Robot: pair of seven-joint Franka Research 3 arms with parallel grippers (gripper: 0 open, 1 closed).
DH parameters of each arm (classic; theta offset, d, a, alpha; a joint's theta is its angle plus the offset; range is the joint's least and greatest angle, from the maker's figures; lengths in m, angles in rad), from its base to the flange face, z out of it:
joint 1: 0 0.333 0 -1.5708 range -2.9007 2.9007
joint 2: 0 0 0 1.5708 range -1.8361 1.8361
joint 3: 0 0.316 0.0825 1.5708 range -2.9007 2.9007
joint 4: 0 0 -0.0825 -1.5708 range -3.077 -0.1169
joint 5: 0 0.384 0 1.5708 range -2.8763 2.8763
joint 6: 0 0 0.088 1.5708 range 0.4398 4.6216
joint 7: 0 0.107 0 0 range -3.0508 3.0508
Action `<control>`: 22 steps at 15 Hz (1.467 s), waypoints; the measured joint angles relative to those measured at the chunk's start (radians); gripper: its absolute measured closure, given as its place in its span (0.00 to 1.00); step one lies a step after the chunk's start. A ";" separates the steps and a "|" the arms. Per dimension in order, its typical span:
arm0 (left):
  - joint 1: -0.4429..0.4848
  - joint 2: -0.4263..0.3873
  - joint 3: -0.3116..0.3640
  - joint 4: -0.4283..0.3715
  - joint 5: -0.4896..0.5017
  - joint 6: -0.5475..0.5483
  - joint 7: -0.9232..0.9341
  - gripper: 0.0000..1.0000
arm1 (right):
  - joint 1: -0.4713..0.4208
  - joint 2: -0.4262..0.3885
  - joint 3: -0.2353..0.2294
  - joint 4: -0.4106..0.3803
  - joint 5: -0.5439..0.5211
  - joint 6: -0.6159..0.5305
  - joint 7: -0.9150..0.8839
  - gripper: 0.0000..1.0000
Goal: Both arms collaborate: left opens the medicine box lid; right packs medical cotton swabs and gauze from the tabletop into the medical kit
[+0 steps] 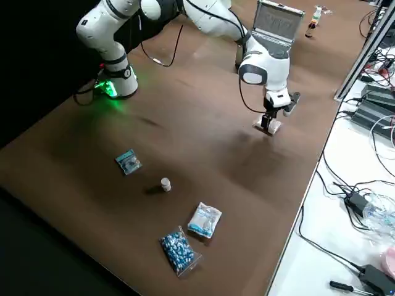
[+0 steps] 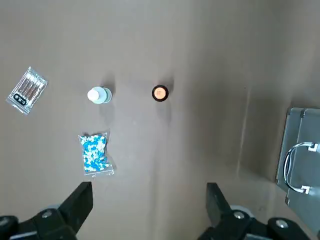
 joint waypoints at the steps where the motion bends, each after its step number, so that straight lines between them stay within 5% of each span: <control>1: 0.000 0.000 0.000 0.000 0.000 0.000 0.000 0.00 | 0.000 0.003 0.001 0.000 0.000 0.000 0.001 0.01; 8: 0.000 0.000 0.000 0.000 0.000 0.000 0.000 0.00 | 0.001 0.012 0.010 0.000 0.000 0.001 0.002 0.03; 9: 0.000 0.000 0.000 0.000 0.000 0.000 0.000 0.00 | 0.001 0.012 0.011 0.000 0.002 0.001 0.002 0.09; 10: 0.000 0.000 0.000 0.000 0.000 0.000 0.000 0.00 | 0.002 0.013 0.012 0.000 0.008 0.001 0.003 0.30; 15: 0.000 0.000 0.000 0.000 0.000 0.000 0.000 0.00 | 0.002 0.007 0.011 0.010 0.009 -0.004 0.003 0.69; 22: 0.000 0.000 0.000 0.000 0.000 0.000 0.000 0.00 | 0.006 -0.051 0.064 0.101 0.012 -0.246 0.037 0.77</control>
